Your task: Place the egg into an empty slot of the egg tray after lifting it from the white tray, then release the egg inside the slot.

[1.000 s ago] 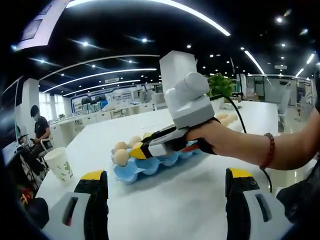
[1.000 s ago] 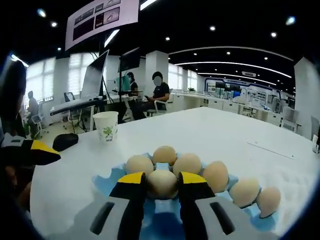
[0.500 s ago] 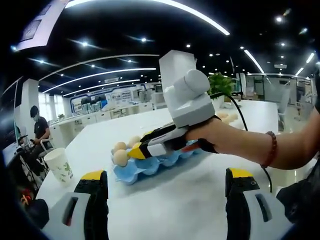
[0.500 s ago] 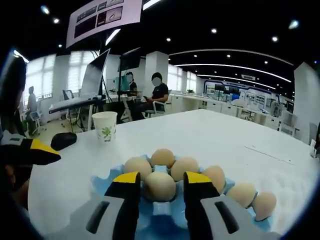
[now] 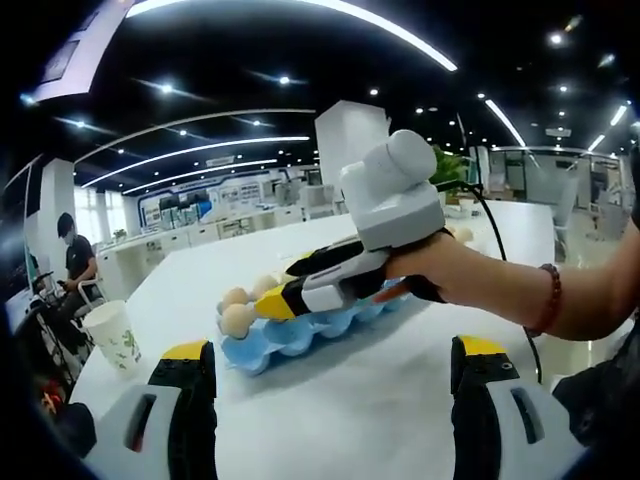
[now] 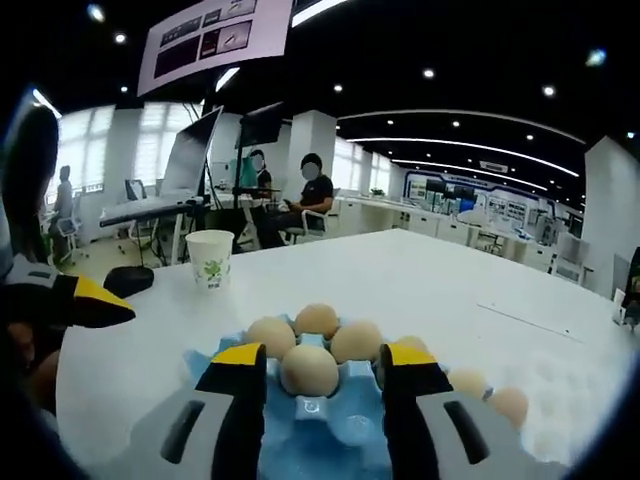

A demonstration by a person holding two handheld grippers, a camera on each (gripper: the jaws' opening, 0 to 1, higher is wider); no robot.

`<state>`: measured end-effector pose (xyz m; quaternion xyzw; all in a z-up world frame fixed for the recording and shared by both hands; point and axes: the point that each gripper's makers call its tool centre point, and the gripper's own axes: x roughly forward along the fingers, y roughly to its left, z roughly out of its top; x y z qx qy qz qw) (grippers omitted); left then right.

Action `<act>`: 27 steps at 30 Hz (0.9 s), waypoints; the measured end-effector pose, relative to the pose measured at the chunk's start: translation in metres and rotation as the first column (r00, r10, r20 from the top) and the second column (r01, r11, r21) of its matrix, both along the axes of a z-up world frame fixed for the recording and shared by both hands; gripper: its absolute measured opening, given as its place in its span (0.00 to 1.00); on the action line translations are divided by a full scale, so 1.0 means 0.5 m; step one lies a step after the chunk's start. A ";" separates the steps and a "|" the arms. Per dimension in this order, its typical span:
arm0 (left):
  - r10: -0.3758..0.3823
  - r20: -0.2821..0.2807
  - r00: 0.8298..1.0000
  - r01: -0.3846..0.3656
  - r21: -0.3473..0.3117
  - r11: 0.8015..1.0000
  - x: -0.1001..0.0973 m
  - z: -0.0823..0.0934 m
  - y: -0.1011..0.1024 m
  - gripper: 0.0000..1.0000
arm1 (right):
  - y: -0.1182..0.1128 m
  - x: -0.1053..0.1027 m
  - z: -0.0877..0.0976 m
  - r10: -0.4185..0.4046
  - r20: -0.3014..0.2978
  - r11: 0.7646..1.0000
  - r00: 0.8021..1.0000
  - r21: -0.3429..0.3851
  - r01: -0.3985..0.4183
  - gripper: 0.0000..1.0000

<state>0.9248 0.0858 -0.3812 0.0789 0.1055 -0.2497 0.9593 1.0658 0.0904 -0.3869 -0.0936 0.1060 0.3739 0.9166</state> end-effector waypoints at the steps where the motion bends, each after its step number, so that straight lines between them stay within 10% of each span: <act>1: -0.002 0.000 1.000 0.002 0.001 1.000 0.000 0.000 -0.002 1.00 | -0.004 0.000 0.002 -0.004 -0.003 1.000 1.000 0.007 0.004 0.51; 27: -0.015 -0.011 1.000 0.015 0.009 1.000 0.002 -0.003 -0.027 1.00 | -0.161 -0.003 0.021 -0.166 -0.045 0.983 0.985 0.067 0.169 0.60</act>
